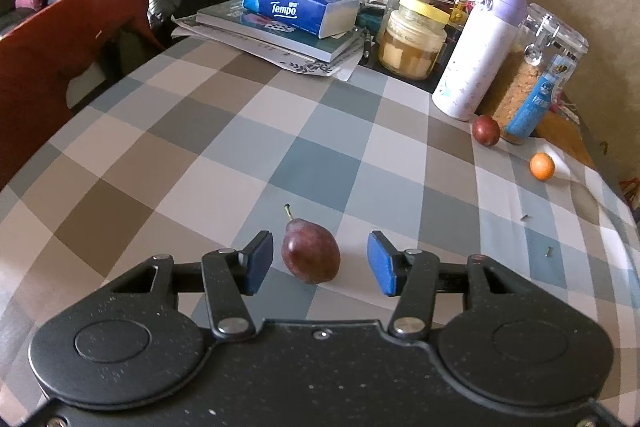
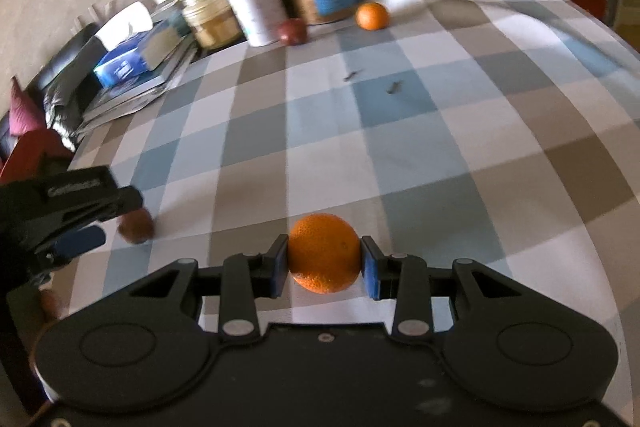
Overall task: Organize fruits
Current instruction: 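Lift the mandarin with the right tool while the left tool moves onto the plum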
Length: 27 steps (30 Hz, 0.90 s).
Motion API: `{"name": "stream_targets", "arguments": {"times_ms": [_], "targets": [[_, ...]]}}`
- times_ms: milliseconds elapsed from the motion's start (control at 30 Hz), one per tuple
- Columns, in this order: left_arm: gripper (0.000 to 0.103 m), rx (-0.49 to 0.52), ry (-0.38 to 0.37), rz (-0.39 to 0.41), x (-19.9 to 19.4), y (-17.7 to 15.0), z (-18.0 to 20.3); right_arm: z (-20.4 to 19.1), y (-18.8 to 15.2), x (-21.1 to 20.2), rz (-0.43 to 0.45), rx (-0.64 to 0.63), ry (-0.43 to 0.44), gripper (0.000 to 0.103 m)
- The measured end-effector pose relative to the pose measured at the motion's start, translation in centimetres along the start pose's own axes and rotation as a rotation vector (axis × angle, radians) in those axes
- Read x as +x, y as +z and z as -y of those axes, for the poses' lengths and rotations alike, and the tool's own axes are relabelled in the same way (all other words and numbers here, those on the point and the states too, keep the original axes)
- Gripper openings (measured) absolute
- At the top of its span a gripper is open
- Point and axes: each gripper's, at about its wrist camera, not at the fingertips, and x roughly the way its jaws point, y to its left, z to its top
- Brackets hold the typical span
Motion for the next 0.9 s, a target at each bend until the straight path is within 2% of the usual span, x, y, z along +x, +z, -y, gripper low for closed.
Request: {"name": "stream_targets", "arguments": {"times_ms": [133,200,300,467,667,900], "targets": [[0.058,-0.007,0.000,0.014,-0.1,0.1,-0.4,0.5,0.2,-0.6,0.073,0.002,-0.061,0.038],[0.058,-0.006,0.017,0.013,0.0,0.0,-0.5,0.9,0.4,-1.1,0.086,0.020,-0.053,0.038],[0.058,-0.004,0.033,0.005,0.4,0.0,-0.4,1.4,0.7,-1.4,0.078,0.049,-0.015,0.038],[0.058,0.024,0.051,0.018,0.5,-0.2,0.3,0.9,0.5,-1.6,0.102,0.021,-0.043,0.038],[0.058,0.032,0.050,0.015,1.0,-0.6,1.2,1.7,0.7,-1.8,0.085,0.055,-0.003,0.038],[0.060,0.106,0.120,0.043,1.3,-1.4,3.0,2.4,0.8,-1.6,0.062,0.088,0.005,0.038]]}}
